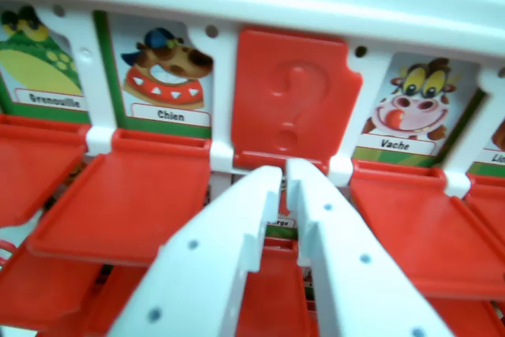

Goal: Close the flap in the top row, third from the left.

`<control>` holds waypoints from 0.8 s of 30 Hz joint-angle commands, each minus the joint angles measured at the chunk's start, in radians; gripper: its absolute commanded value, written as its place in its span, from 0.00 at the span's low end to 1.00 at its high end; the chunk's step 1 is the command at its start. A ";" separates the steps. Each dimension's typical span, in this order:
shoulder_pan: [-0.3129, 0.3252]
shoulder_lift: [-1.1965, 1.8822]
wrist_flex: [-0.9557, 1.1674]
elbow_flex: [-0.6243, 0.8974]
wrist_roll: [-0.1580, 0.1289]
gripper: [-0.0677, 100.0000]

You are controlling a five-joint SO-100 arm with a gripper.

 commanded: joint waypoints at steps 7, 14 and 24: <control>-0.029 0.133 0.029 -0.069 0.009 0.00; -0.021 0.359 0.067 0.130 0.015 0.00; 0.029 1.109 0.140 0.732 -0.025 0.00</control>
